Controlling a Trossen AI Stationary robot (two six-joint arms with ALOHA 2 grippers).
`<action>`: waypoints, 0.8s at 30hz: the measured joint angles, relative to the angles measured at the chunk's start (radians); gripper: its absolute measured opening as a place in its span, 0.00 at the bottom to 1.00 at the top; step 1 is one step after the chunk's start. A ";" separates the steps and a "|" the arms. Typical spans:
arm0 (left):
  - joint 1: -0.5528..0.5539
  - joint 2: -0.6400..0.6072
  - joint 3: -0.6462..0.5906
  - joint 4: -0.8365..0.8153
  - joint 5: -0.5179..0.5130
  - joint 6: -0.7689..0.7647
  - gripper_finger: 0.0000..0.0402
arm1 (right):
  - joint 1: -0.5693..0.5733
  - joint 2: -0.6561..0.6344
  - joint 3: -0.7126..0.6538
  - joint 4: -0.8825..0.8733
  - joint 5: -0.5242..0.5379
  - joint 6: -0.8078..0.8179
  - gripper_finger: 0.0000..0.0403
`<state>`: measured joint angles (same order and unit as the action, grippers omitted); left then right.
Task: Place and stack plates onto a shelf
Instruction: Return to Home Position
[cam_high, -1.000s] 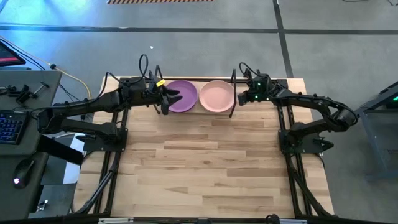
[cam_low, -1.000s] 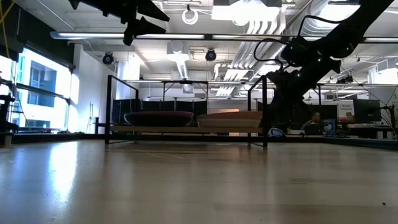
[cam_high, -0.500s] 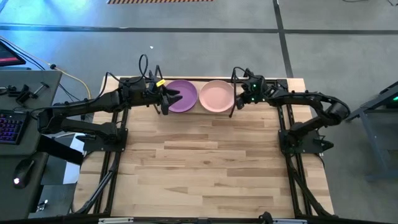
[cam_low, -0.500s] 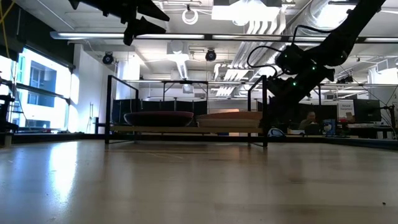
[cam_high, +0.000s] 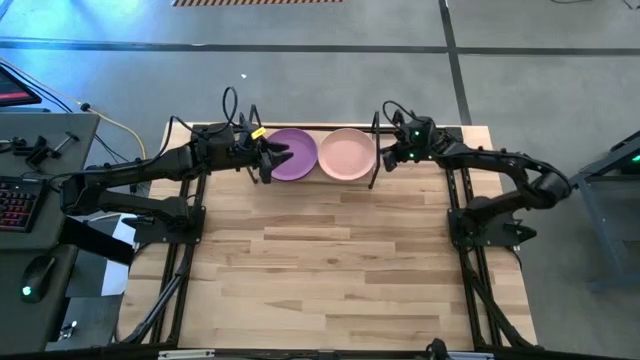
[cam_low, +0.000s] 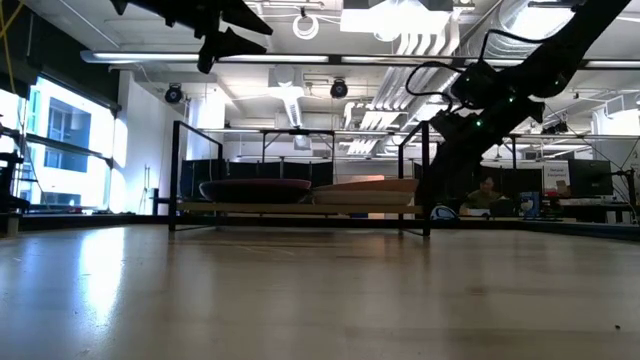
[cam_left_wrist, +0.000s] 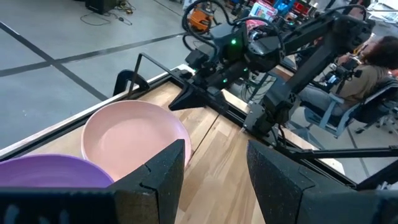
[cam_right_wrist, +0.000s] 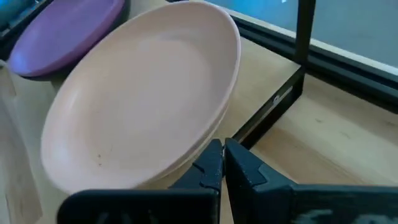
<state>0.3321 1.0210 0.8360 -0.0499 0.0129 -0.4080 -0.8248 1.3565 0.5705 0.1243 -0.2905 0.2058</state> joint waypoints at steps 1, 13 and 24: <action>0.000 0.000 0.000 0.000 0.001 0.000 0.40 | -0.006 -0.016 0.000 -0.022 0.000 -0.005 0.00; 0.048 -0.249 0.006 -0.051 0.024 0.166 0.39 | -0.004 -0.401 -0.001 -0.373 -0.022 0.040 0.00; -0.123 -0.366 -0.321 0.467 -0.038 0.060 0.02 | 0.320 -0.734 0.000 -0.238 0.096 0.287 0.00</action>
<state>0.2095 0.6553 0.5150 0.4171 -0.0249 -0.3480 -0.5045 0.6223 0.5709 -0.1140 -0.1946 0.4929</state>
